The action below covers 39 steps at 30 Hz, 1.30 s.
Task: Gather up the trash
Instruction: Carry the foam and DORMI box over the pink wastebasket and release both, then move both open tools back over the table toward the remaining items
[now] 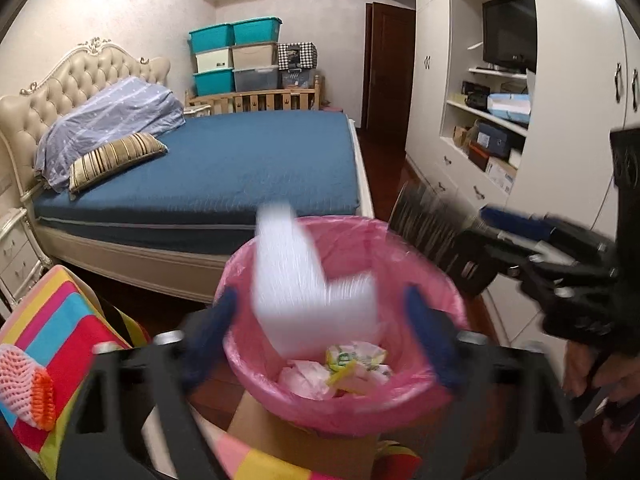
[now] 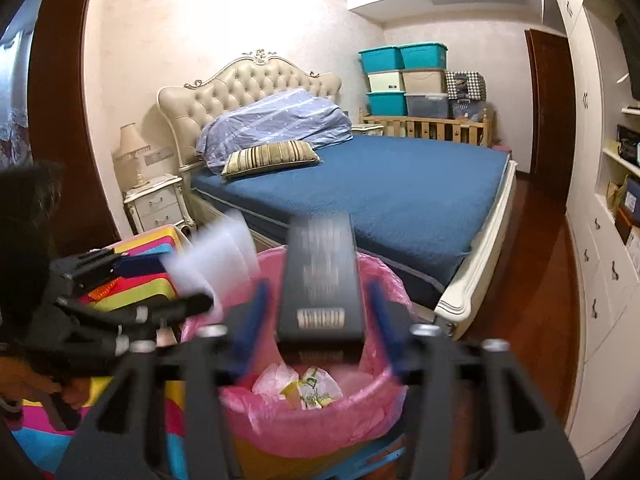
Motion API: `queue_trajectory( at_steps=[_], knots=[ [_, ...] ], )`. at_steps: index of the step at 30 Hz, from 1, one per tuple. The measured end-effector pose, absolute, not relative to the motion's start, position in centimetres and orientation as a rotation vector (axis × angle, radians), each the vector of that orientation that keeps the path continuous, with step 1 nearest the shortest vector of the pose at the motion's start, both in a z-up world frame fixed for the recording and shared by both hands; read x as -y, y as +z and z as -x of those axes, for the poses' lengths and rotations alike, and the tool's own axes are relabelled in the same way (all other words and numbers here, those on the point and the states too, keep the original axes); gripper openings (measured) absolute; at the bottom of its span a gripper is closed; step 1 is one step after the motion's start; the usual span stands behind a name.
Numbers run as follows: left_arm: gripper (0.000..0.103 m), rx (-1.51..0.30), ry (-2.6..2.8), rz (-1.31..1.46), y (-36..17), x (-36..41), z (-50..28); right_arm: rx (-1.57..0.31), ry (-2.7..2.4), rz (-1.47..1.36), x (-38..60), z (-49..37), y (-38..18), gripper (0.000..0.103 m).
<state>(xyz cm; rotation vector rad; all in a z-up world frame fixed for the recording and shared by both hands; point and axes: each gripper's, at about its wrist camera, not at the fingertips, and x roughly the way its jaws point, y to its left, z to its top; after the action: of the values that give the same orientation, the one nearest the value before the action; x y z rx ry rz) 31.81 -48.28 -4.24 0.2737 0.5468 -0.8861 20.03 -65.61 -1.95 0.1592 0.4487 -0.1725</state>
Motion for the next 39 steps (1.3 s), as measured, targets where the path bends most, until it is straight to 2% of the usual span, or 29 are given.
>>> queue_trajectory(
  at_steps=[6,14,19,24,31,39],
  knots=[
    [0.092,-0.548,-0.799,-0.27,-5.3,45.2,-32.1,-0.408,-0.176,-0.185,65.5,-18.0,-1.6,0.065],
    [0.093,-0.511,-0.614,-0.263,-4.5,36.4,-27.8,-0.404,-0.151,-0.154,60.6,-15.4,-0.8,0.066],
    [0.094,-0.484,-0.499,-0.264,-4.1,29.8,-24.7,-0.444,-0.125,-0.091,55.2,-15.2,-1.7,0.073],
    [0.094,-0.486,-0.386,-0.256,-4.3,22.2,-22.5,-0.508,-0.036,-0.082,48.4,-16.8,-3.3,0.078],
    [0.094,-0.485,-0.136,-0.241,-4.8,9.9,-20.2,-0.574,0.123,-0.01,37.5,-19.9,-5.1,0.078],
    [0.094,-0.486,0.057,-0.211,-4.3,-0.6,-20.1,-0.608,0.16,-0.026,30.2,-24.5,-4.8,0.078]
  ],
)
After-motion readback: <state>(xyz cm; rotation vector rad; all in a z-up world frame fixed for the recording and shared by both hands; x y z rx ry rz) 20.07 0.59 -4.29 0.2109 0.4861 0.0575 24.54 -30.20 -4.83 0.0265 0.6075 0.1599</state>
